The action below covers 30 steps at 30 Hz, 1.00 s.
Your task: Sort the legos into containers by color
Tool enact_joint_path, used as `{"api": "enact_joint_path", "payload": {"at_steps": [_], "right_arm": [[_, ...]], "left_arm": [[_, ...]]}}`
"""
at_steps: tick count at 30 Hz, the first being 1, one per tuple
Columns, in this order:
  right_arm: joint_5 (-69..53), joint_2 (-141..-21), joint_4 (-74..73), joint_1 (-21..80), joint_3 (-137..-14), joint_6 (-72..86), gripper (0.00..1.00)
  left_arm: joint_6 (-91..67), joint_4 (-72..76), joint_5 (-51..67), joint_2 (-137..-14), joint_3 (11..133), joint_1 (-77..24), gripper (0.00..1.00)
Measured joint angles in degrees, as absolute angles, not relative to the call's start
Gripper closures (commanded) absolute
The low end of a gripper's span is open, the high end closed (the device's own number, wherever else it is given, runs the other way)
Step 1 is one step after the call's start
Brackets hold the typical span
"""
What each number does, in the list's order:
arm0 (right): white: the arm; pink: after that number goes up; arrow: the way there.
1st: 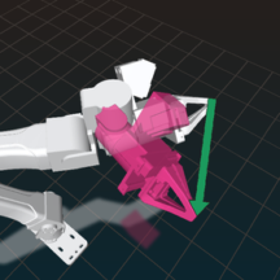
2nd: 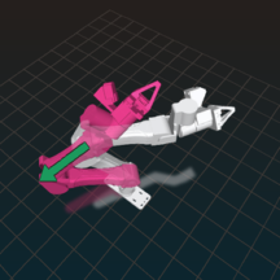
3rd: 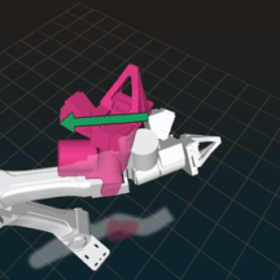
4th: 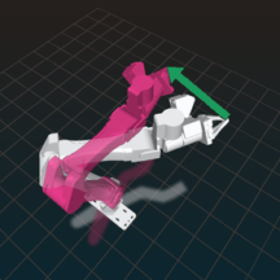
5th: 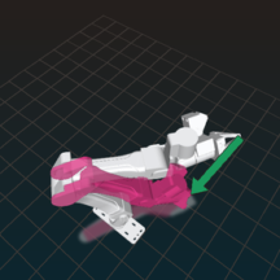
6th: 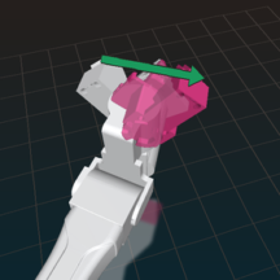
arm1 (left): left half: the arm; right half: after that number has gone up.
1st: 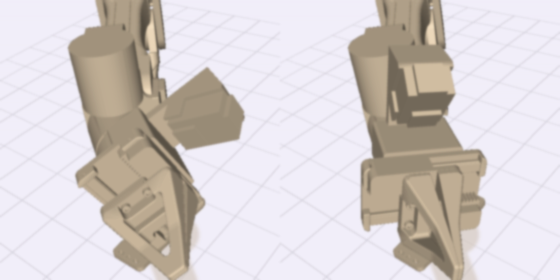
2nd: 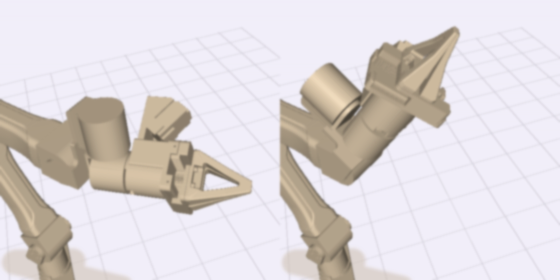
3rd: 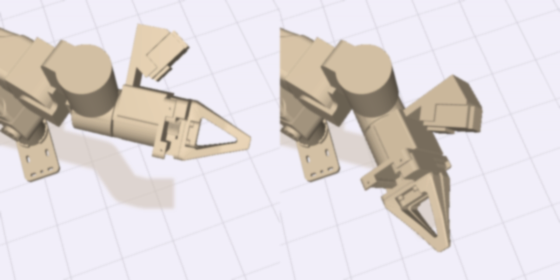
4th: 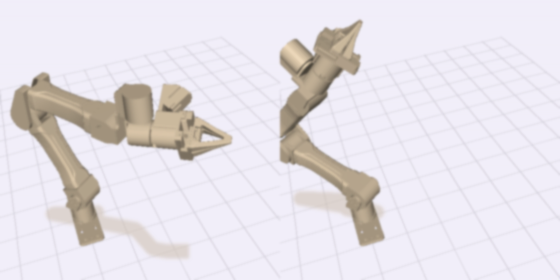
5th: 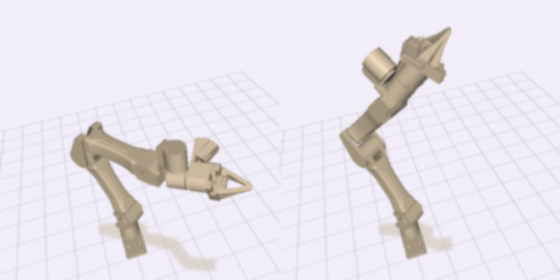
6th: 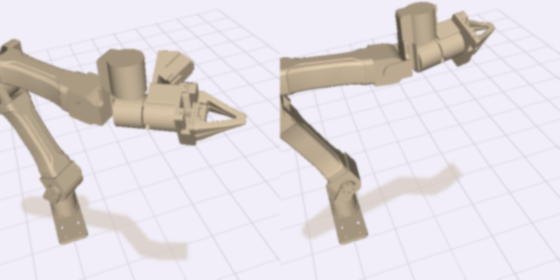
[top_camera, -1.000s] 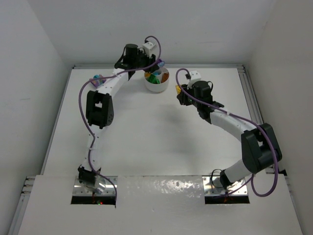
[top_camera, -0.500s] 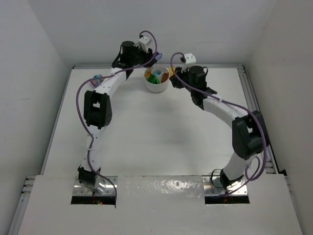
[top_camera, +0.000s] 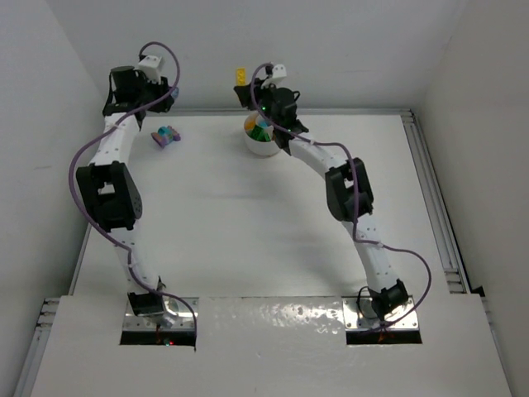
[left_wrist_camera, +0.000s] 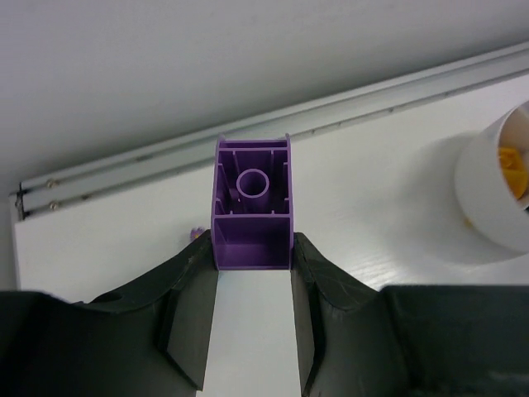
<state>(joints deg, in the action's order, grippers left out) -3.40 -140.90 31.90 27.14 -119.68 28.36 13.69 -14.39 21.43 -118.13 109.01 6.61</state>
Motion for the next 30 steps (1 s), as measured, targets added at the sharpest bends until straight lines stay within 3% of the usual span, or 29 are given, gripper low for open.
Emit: {"api": "enact_joint_path", "payload": {"at_steps": [8,25,30], "right_arm": [[1.43,-151.41,30.65,28.49,-126.23,21.80,1.00],[1.43,-152.03,28.18,27.38,-126.74,13.04,1.00],[1.08,-152.99,28.12,27.40,-126.80,12.56,0.94]], "left_arm": [[14.70,-20.25,24.84,-118.04,107.13,10.00,1.00],[13.19,-20.34,29.71,-122.43,109.14,9.69,1.00],[11.81,-16.08,30.44,-125.40,110.72,8.08,1.00]]}}
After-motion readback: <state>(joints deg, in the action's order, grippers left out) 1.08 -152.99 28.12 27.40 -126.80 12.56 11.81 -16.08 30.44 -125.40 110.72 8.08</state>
